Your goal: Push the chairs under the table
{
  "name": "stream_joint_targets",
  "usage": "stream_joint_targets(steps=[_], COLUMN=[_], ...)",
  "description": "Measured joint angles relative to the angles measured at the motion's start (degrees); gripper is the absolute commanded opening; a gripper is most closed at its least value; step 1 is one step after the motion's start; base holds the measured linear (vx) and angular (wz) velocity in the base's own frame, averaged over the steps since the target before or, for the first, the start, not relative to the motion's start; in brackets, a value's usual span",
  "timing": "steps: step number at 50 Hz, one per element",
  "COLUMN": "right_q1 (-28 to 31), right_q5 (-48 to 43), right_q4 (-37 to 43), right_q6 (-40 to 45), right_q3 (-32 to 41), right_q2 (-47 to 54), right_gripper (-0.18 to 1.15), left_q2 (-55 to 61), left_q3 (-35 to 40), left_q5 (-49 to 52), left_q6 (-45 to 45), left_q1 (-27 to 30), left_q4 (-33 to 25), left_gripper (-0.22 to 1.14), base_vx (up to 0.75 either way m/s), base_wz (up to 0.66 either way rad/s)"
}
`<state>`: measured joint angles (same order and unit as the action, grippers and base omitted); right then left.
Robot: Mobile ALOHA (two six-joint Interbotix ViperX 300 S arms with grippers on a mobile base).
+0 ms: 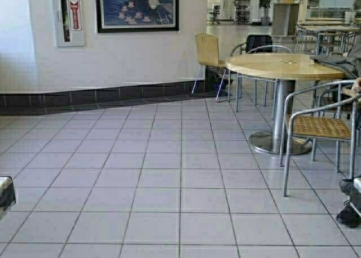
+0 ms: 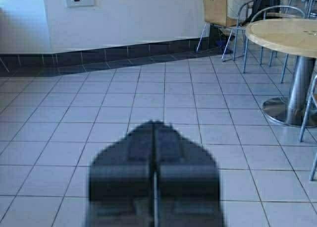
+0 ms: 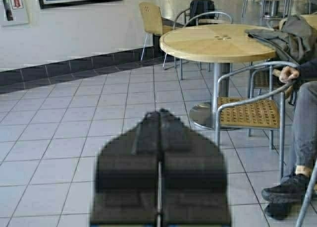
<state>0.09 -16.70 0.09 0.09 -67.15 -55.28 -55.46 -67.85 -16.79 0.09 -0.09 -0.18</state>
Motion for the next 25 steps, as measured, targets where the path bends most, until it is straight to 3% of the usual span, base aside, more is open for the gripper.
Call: stream_joint_targets(steps=[25], right_q1=[0.3], right_q5=[2.4], right_q4=[-0.1], right_q6=[1.0], right_q3=[-0.7], right_q2=[-0.2], right_gripper=[0.04], left_q2=[0.1], left_q3=[0.0], left_q5=[1.2], left_q6=[-0.4], left_q1=[-0.4], left_q4=[-0.4], left_gripper=[0.04], base_vx=[0.06], base_wz=[0.01])
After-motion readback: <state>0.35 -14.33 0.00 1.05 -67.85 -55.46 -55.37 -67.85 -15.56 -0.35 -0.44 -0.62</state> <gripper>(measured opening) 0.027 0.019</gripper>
